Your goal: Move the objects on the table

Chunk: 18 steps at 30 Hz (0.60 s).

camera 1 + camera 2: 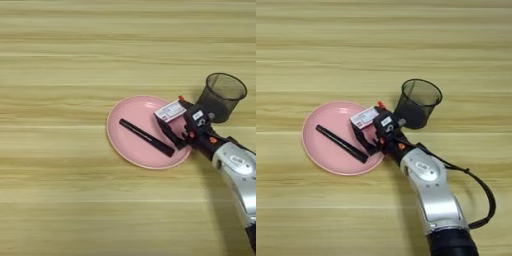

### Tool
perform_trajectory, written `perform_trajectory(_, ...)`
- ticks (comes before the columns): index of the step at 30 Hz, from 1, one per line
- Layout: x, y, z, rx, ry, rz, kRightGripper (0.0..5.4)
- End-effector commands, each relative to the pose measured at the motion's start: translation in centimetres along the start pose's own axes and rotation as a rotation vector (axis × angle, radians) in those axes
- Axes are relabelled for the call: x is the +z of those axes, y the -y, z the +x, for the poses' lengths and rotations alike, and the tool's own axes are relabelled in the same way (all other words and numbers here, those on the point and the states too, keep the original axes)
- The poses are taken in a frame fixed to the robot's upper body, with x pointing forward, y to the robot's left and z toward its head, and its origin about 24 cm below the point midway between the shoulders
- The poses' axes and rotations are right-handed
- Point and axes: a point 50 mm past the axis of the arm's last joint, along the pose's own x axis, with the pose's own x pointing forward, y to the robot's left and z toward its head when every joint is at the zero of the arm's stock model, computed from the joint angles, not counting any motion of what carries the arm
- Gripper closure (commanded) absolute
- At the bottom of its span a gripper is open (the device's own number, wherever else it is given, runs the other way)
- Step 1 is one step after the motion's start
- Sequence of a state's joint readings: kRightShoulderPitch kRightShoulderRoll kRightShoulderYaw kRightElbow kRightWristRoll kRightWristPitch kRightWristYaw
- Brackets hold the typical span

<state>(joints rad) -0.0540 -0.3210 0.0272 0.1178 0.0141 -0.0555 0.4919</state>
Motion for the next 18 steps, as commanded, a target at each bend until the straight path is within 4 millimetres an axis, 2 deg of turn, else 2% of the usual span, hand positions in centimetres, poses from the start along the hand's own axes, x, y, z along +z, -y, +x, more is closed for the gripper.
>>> perform_trajectory(1, 2.62, 1.40, 1.00, -0.026, 0.103, -0.076, 1.50)
perform_trajectory(7, 2.45, 1.30, 1.25, -0.014, 0.093, -0.080, 1.50)
perform_trajectory(8, 2.41, 1.30, 1.27, -0.012, 0.091, -0.081, 1.13)
perform_trajectory(10, 2.39, 1.30, 1.30, -0.011, 0.090, -0.081, 0.86)
perform_trajectory(18, 2.28, 1.40, 1.47, -0.010, 0.089, -0.078, 0.04)
